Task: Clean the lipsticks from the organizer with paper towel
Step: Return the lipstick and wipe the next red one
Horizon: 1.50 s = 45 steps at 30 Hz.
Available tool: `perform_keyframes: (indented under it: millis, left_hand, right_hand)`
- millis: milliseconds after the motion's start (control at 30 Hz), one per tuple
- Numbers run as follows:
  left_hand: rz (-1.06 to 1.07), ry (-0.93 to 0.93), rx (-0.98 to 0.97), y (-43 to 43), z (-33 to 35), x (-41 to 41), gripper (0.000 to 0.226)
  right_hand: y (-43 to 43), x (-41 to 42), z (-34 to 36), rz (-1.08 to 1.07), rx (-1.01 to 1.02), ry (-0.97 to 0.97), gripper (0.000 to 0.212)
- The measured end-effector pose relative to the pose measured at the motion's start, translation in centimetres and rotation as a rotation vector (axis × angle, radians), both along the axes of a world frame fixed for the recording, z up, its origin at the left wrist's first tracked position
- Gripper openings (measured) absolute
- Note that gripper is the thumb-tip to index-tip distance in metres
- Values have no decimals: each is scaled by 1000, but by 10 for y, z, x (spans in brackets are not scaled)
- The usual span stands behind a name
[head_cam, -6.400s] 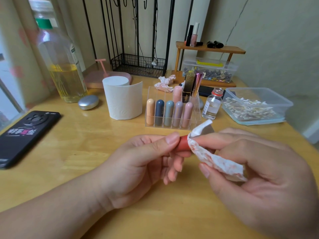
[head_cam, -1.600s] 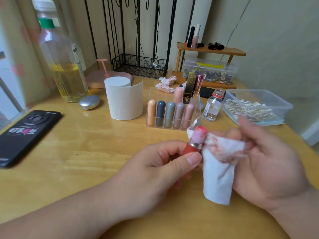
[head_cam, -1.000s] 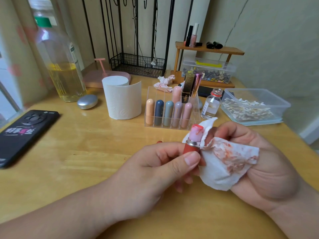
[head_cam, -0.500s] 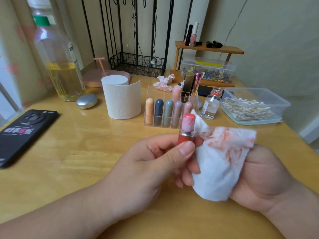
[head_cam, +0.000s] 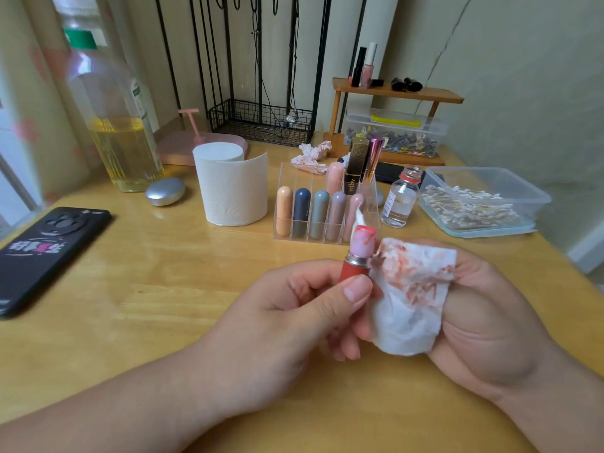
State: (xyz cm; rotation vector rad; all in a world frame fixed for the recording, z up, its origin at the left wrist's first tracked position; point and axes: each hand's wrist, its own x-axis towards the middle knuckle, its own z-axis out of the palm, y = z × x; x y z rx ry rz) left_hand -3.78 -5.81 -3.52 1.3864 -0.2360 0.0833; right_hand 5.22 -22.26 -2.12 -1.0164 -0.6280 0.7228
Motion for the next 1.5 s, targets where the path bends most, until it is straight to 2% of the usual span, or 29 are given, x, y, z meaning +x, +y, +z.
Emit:
perform_keyframes:
  millis: [133, 300, 567, 700, 800, 1067, 1167, 1233, 1300, 1400, 1500]
  left_hand:
    - [1, 14, 0, 0, -2, 0, 28]
    - [-39, 7, 23, 0, -2, 0, 29]
    - [-62, -7, 52, 2, -1, 0, 35]
    - [-65, -16, 93, 4, -1, 0, 41]
    - [-71, -28, 124, 3, 1, -1, 32]
    - [-196, 51, 192, 6, 5, -2, 40]
    - [-238, 75, 144, 6, 6, -2, 38]
    - [-257, 88, 73, 5, 6, -2, 35]
    - [-219, 79, 51, 2, 5, -1, 29]
    - [-54, 62, 39, 0, 1, 0, 19]
    - [61, 66, 59, 0, -2, 0, 29]
  right_hand:
    - [-3, -5, -1, 17, -28, -13, 15]
    - [-3, -3, -3, 51, 93, 56, 17]
    - [-4, -2, -3, 63, 141, 62, 21]
    - [-5, -3, -2, 93, 126, 86, 25]
    - [-1, -5, 0, 133, 115, 62, 19]
    - [-1, -9, 2, 131, -49, 18, 15]
    - [0, -11, 4, 179, -25, 1, 12]
    - [-1, -11, 4, 133, -39, -54, 13]
    - [-1, -11, 3, 84, -22, -90, 15]
    - [0, -14, 4, 42, 52, -89, 11]
    - [0, -19, 5, -42, 15, -133, 9]
